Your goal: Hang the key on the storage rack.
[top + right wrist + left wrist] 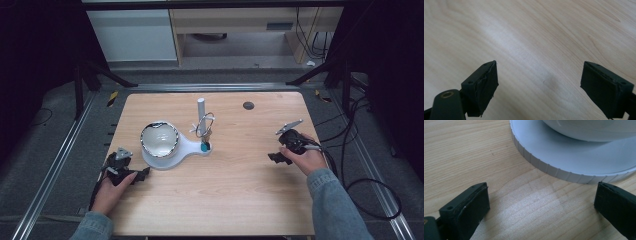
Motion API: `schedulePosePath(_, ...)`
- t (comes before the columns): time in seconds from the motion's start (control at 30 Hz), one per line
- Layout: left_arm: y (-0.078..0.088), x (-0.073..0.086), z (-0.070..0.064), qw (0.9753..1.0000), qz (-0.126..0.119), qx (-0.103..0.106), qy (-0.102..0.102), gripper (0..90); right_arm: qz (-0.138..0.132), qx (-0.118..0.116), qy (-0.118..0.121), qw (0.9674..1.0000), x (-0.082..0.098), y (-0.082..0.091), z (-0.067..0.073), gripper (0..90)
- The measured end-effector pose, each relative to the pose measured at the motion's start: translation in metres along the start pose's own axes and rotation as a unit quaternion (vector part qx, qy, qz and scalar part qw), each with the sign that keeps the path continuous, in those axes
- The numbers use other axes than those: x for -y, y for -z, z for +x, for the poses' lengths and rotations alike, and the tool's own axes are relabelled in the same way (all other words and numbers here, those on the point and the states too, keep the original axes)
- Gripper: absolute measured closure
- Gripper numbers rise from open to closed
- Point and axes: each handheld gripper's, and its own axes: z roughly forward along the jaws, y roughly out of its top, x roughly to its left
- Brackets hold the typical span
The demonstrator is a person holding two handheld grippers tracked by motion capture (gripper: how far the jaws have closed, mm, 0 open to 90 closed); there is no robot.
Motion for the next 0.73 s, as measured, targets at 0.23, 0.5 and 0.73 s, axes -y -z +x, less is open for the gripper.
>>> schedulePosePath(0.23,0.000,0.000,0.000,1.0000,0.000,0.000,0.001,0.0,-0.025,0.005,-0.042,0.9988,0.018,-0.031,-0.002,14.5)
schedulePosePath(0.5,0.000,0.000,0.000,1.0000,0.000,0.000,0.001,0.0,-0.088,0.028,-0.076,0.9928,0.031,-0.046,-0.001,4.7)
schedulePosePath(0.73,0.000,0.000,0.000,1.0000,0.000,0.000,0.002,0.0,-0.101,0.040,-0.090,0.9900,0.035,-0.048,0.000,0.3)
